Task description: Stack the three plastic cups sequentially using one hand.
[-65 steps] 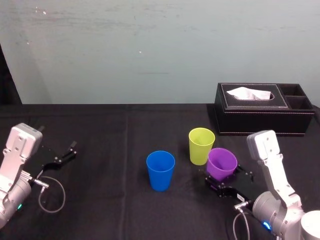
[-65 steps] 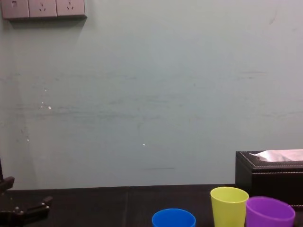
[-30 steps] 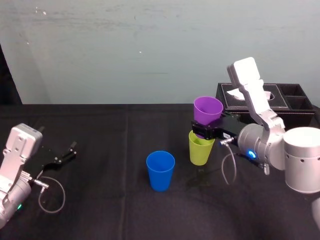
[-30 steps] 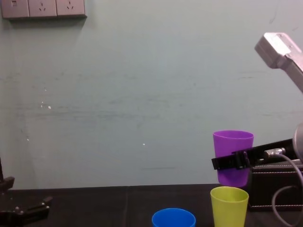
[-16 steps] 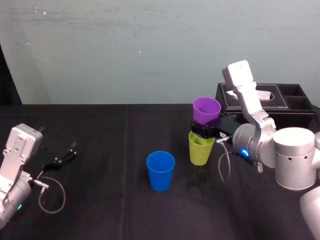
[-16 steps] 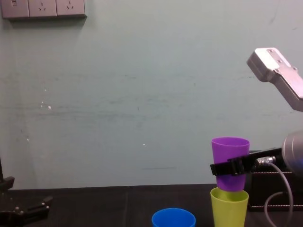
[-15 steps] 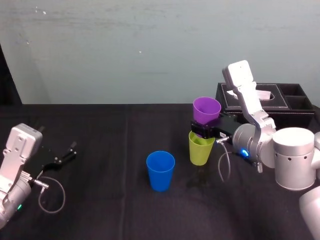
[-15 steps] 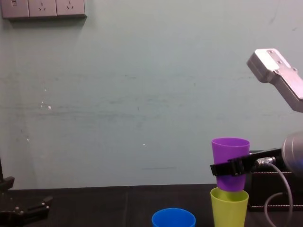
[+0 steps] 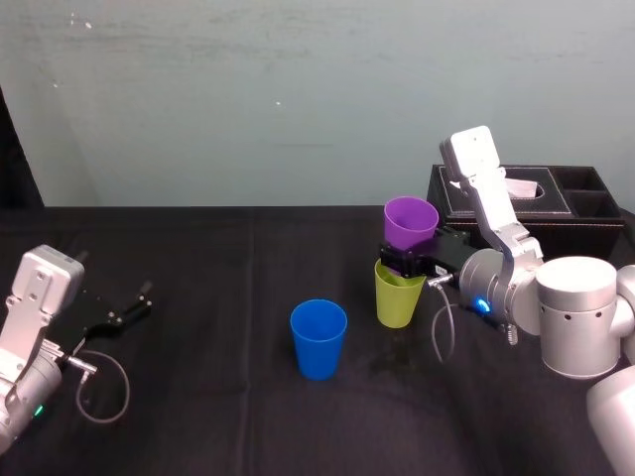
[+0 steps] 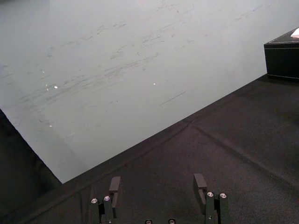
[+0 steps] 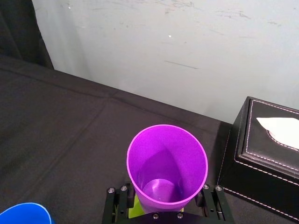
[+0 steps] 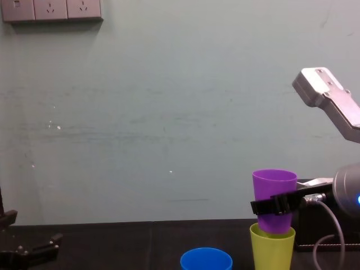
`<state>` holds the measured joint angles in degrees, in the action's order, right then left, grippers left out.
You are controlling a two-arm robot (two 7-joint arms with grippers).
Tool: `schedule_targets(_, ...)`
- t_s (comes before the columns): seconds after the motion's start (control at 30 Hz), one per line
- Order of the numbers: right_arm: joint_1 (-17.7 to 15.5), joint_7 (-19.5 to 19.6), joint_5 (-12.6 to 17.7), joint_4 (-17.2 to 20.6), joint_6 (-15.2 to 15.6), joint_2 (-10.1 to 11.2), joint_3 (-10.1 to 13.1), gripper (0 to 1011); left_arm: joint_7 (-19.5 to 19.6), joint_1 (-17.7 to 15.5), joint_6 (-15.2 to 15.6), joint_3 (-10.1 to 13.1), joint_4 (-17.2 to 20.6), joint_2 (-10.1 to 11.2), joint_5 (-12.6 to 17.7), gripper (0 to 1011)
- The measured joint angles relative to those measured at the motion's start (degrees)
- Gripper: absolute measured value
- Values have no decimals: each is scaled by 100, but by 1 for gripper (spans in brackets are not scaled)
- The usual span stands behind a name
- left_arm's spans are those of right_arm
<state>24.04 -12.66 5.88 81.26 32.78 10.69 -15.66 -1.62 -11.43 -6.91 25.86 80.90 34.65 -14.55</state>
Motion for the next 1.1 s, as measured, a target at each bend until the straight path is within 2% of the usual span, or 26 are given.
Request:
schedule_targets(0.7, -53, -147, -180, -105, -49, -158, 128, 706, 0, 0, 0, 0, 0, 0, 0, 1000)
schedule_targets(1.1, -100, -187, -200, -106, -49, -177, 143, 705, 0, 0, 0, 0, 0, 0, 0, 1000)
